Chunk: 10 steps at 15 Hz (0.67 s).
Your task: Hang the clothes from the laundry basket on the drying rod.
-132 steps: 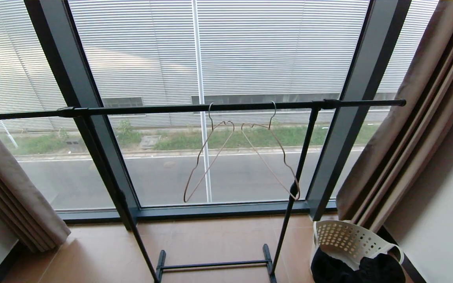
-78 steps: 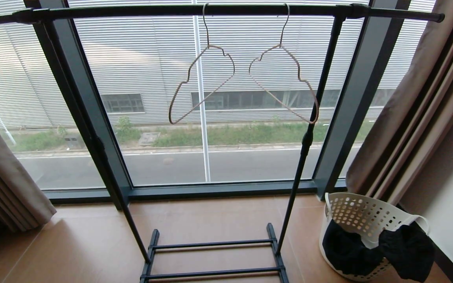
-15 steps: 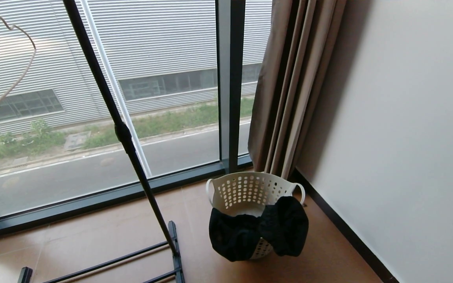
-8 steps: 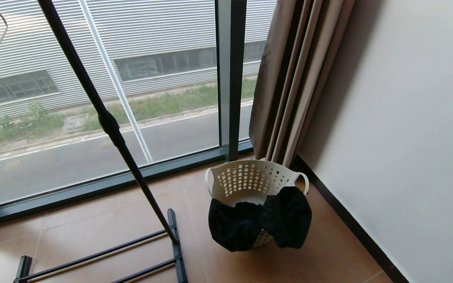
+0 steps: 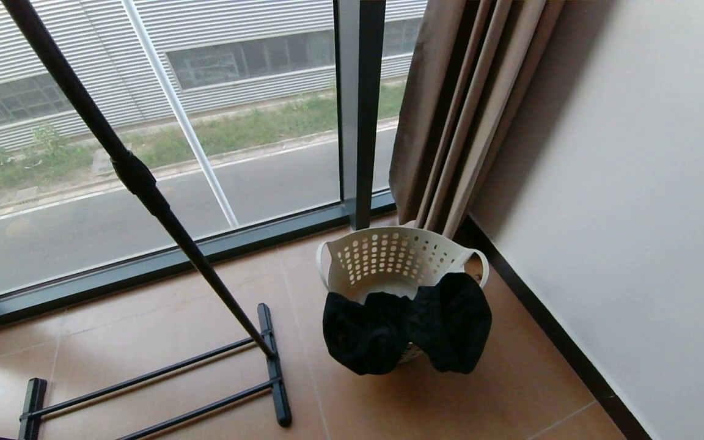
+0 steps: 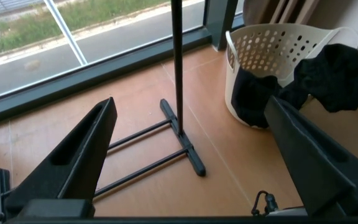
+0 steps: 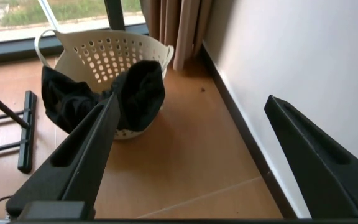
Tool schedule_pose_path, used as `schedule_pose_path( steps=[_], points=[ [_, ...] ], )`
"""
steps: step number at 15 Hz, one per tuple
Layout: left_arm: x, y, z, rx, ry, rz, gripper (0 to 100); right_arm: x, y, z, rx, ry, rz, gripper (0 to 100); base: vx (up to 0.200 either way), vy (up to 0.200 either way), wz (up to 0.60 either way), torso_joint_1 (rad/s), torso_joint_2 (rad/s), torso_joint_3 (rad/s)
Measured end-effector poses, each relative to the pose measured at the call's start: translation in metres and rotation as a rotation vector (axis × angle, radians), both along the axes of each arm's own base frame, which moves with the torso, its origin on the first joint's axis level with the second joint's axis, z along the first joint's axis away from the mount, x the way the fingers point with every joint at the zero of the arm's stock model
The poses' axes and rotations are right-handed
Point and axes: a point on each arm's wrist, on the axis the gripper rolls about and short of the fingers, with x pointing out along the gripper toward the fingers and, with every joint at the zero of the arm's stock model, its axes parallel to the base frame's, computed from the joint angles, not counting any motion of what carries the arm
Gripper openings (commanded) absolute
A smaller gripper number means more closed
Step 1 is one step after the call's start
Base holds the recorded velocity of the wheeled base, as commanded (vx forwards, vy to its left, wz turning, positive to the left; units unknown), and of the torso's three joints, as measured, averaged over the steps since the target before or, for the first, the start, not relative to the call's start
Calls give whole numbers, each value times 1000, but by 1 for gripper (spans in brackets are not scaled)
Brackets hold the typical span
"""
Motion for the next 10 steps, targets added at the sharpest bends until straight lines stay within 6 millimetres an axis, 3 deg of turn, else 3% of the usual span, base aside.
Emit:
schedule_pose_path(
  steps=[10],
  points=[
    [0,0,0,-2,-1,3,100,0,0,0,0,3,2,100,0,0,0,2,3,-198]
  ],
)
